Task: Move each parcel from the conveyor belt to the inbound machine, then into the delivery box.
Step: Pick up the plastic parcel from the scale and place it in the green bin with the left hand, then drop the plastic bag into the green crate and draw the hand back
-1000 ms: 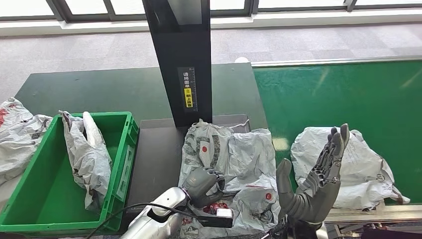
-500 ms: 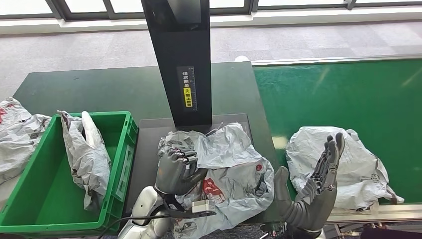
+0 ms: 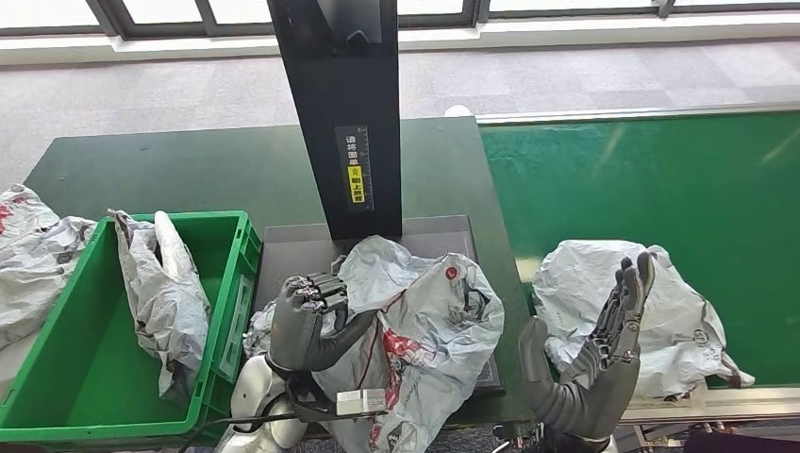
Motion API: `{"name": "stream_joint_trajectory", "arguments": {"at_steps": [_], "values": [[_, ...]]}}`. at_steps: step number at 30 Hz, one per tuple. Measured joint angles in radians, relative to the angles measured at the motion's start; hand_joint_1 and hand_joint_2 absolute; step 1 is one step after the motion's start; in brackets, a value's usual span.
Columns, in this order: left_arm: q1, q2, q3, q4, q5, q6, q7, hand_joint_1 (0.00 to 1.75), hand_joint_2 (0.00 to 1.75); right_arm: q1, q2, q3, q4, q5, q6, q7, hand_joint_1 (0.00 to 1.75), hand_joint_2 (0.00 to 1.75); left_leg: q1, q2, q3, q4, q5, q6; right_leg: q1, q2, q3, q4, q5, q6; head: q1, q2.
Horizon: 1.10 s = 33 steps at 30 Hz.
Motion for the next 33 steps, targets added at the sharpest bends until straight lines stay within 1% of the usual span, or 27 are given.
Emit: {"name": "stream_joint_trajectory", "arguments": {"at_steps": [1,3,10,13,19,25,30,33], "values": [[0.008,-0.011,0.019,-0.009,0.007,0.000,-0.027,1.75,1.75,0.001,0.001,0.000,0.000,0.000,0.000,0.000,0.00,1.75,0.000,0.000,0.000,0.000,0.000,0.000,0.000,0.000,0.000,0.000,0.000,0.000,0.000,0.000],[0.019,-0.026,0.051,-0.026,0.012,0.000,-0.050,1.75,1.75,0.002,0.003,0.000,0.000,-0.001,0.000,0.000,0.00,1.75,0.000,0.000,0.000,0.000,0.000,0.000,0.000,0.000,0.000,0.000,0.000,0.000,0.000,0.000],[0.045,-0.037,0.115,-0.101,0.031,0.000,-0.056,1.75,1.75,-0.002,0.004,0.001,0.000,-0.033,0.000,0.000,0.00,1.75,0.000,0.000,-0.002,0.000,0.000,0.000,0.000,0.000,0.000,0.000,0.000,0.000,0.000,0.000],[0.067,-0.040,0.152,-0.191,0.065,0.000,-0.057,1.75,1.75,-0.009,0.004,0.002,0.000,-0.047,0.000,0.000,0.00,1.75,0.000,0.001,-0.006,0.000,0.000,0.000,0.000,0.000,-0.001,0.000,0.000,0.000,0.000,0.000],[0.115,-0.044,0.251,-0.431,0.156,0.000,-0.057,1.75,1.75,-0.014,0.004,0.003,0.000,-0.065,0.000,0.000,0.00,1.75,0.000,0.000,-0.003,0.000,0.000,0.000,0.001,0.001,-0.002,0.001,0.000,-0.001,0.000,0.000],[0.145,-0.051,0.339,-0.607,0.207,0.000,-0.057,1.75,1.75,-0.022,0.004,0.004,0.002,-0.076,0.000,0.000,0.00,1.75,0.000,0.001,-0.004,0.000,-0.001,0.000,0.000,0.001,-0.002,0.000,-0.001,-0.001,0.000,0.000],[0.139,-0.054,0.429,-0.728,0.279,0.000,-0.057,1.75,1.75,-0.038,0.004,0.006,0.006,-0.082,0.000,0.000,0.00,1.75,0.000,0.001,-0.002,0.000,0.000,-0.001,0.001,0.001,-0.002,0.000,-0.001,-0.001,0.000,0.000],[0.118,-0.054,0.483,-0.767,0.315,0.000,-0.057,1.75,1.75,-0.049,0.004,0.010,0.012,-0.089,0.000,0.000,0.00,1.75,0.000,0.001,-0.002,0.000,0.000,-0.001,0.001,0.001,-0.002,0.000,-0.001,-0.001,0.000,0.000]]}}
